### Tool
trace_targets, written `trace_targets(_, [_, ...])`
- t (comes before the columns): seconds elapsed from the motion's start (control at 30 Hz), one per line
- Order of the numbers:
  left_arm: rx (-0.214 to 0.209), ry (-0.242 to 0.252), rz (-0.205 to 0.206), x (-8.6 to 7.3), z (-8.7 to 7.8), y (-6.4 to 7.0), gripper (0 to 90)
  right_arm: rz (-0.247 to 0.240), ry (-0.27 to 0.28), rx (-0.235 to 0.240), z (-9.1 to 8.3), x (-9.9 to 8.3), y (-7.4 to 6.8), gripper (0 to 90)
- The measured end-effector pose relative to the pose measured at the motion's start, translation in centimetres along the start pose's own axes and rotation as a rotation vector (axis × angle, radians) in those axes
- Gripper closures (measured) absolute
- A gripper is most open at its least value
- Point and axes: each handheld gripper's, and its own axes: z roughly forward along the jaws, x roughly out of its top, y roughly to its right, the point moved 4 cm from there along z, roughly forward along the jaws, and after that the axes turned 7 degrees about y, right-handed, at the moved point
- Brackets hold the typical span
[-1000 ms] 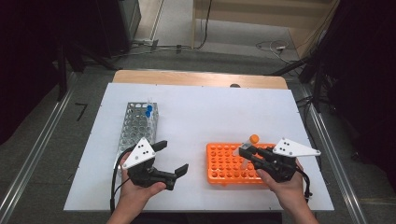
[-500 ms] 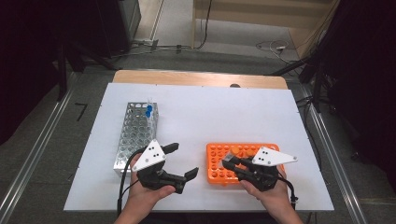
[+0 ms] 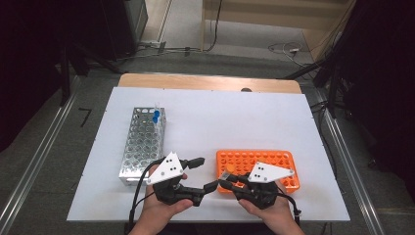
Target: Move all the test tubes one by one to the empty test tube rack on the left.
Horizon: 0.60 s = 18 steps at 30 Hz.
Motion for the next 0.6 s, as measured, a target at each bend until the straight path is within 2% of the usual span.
trace_targets(0.2, [-0.043, -0.008, 0.007, -0.2, 0.7, 0.7, 38.5, -0.014, -0.015, 0.03, 0.6, -0.2, -0.9, 72.8])
trace_targets(0.6, [-0.056, -0.052, 0.035, -0.8, 1.6, 1.3, 59.3, -0.039, -0.035, 0.08, 1.2, -0.3, -2.0, 72.8])
